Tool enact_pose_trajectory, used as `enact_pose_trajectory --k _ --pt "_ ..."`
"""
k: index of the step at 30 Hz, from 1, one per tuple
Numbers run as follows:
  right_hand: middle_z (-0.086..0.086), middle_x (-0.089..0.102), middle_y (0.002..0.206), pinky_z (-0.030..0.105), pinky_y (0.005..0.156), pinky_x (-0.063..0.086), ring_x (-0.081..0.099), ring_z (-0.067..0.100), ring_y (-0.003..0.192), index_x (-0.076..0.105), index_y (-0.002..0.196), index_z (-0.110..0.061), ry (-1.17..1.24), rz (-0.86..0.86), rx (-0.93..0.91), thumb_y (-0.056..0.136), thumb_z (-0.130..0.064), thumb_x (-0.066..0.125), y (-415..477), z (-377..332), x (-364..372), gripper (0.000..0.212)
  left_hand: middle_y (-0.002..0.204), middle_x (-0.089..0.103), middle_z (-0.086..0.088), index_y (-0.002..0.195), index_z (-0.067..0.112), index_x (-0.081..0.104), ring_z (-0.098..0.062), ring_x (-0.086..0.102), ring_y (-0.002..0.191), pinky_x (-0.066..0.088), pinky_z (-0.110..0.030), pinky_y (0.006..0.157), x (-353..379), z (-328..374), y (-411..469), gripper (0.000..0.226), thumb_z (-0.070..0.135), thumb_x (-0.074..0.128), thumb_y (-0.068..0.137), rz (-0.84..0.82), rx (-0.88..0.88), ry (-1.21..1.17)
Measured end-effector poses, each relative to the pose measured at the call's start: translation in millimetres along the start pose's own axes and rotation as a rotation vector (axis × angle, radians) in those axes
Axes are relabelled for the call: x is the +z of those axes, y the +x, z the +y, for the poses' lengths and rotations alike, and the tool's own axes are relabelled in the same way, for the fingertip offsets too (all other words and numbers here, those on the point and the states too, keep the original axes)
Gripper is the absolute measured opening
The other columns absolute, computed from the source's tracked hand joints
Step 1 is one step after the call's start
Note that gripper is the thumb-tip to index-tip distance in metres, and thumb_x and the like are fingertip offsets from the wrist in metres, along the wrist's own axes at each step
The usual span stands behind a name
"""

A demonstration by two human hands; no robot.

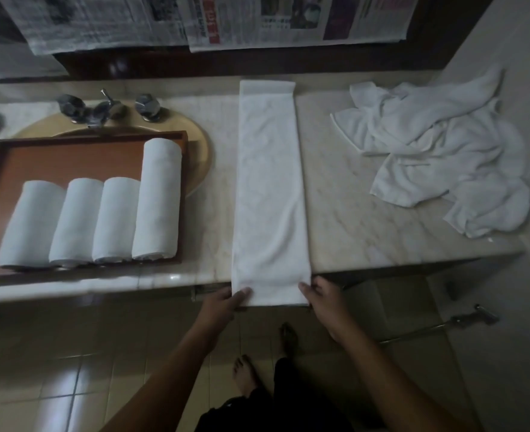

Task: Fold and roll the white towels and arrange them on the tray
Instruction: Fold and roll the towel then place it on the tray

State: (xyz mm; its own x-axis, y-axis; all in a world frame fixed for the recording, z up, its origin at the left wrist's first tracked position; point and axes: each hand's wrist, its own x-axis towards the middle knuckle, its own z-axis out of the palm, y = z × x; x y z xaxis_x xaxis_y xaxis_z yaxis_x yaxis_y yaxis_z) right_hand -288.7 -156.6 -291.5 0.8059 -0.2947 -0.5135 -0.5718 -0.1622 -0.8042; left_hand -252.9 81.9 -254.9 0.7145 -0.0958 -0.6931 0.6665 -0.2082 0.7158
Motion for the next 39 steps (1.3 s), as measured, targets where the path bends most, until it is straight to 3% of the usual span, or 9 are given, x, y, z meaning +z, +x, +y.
enact_pose_trajectory --k 3,6,9,12,15,18,24,33,39 --pt "0.003 0.054 0.068 0.033 0.061 0.039 0.054 0.016 0.067 0.051 0.074 -0.01 -0.066 0.093 -0.041 0.096 -0.021 0.072 -3 9 -4 0.032 0.079 0.078 -0.003 0.088 0.012 0.078 -0.018 0.075 0.075 0.057 -0.036 0.077 -3 -10 -8 0.032 0.043 0.074 0.092 0.061 0.059 0.236" --pt "-0.006 0.062 0.085 0.043 0.078 0.054 0.067 0.026 0.087 0.056 0.097 -0.025 -0.098 0.299 -0.053 0.093 -0.017 0.073 -9 15 -4 0.019 0.075 0.071 0.007 0.082 0.023 0.07 -0.01 0.069 0.074 0.055 -0.03 0.068 -6 -5 -18 0.028 0.049 0.074 0.09 0.251 0.18 0.521" --pt "0.001 0.064 0.107 0.048 0.091 0.054 0.063 0.028 0.102 0.058 0.117 -0.023 -0.202 0.495 -0.337 0.092 -0.019 0.065 -18 0 -5 0.027 0.087 0.068 0.011 0.091 0.023 0.063 -0.005 0.063 0.078 0.047 -0.025 0.064 2 21 -24 0.016 0.037 0.071 0.094 0.371 0.416 0.568" --pt "0.011 0.053 0.141 0.044 0.107 0.044 0.051 0.03 0.129 0.051 0.14 -0.014 -0.54 0.437 -0.569 0.097 -0.026 0.058 -12 -33 2 0.045 0.124 0.065 0.002 0.122 0.021 0.061 -0.012 0.059 0.113 0.05 -0.032 0.091 22 45 -3 0.024 0.031 0.063 0.1 0.398 0.706 0.622" --pt "0.008 0.02 0.17 0.049 0.125 0.02 0.016 0.026 0.157 0.029 0.16 -0.021 -0.808 0.278 -0.578 0.106 -0.033 0.046 21 -60 18 0.058 0.166 0.033 -0.003 0.153 0.022 0.043 -0.021 0.025 0.155 0.025 -0.041 0.122 43 60 43 0.047 0.035 0.042 0.109 0.293 0.835 0.846" --pt "0.006 0.013 0.172 0.06 0.124 0.017 0.007 0.025 0.159 0.024 0.163 -0.021 -0.974 0.206 -0.587 0.108 -0.041 0.032 68 -67 21 0.059 0.173 0.004 0.002 0.164 0.028 0.018 -0.019 -0.003 0.159 0.01 -0.053 0.128 38 63 89 0.058 0.045 0.017 0.109 0.188 0.821 1.093" --pt "0.004 0.014 0.172 0.061 0.125 0.006 0.009 0.024 0.159 0.022 0.164 -0.02 -1.061 0.189 -0.625 0.104 -0.048 0.028 138 -97 5 0.066 0.173 0.0 0.002 0.165 0.029 0.009 -0.02 -0.006 0.159 0.0 -0.054 0.127 24 98 141 0.064 0.054 0.012 0.106 0.254 0.789 1.272" --pt "0.004 0.017 0.171 0.06 0.125 0.008 0.013 0.024 0.158 0.025 0.163 -0.019 -1.064 0.167 -0.678 0.105 -0.045 0.029 237 -154 2 0.063 0.173 -0.003 0.001 0.165 0.03 0.007 -0.021 -0.007 0.159 -0.001 -0.057 0.126 24 167 220 0.063 0.053 0.013 0.106 0.297 0.748 1.273" --pt "0.01 0.02 0.17 0.061 0.123 0.013 0.017 0.029 0.157 0.029 0.161 -0.017 -1.016 0.235 -0.708 0.106 -0.04 0.034 236 -163 4 0.06 0.173 0.002 -0.004 0.165 0.023 0.012 -0.022 -0.003 0.159 -0.003 -0.058 0.125 29 177 217 0.066 0.051 0.017 0.105 0.353 0.742 1.215"
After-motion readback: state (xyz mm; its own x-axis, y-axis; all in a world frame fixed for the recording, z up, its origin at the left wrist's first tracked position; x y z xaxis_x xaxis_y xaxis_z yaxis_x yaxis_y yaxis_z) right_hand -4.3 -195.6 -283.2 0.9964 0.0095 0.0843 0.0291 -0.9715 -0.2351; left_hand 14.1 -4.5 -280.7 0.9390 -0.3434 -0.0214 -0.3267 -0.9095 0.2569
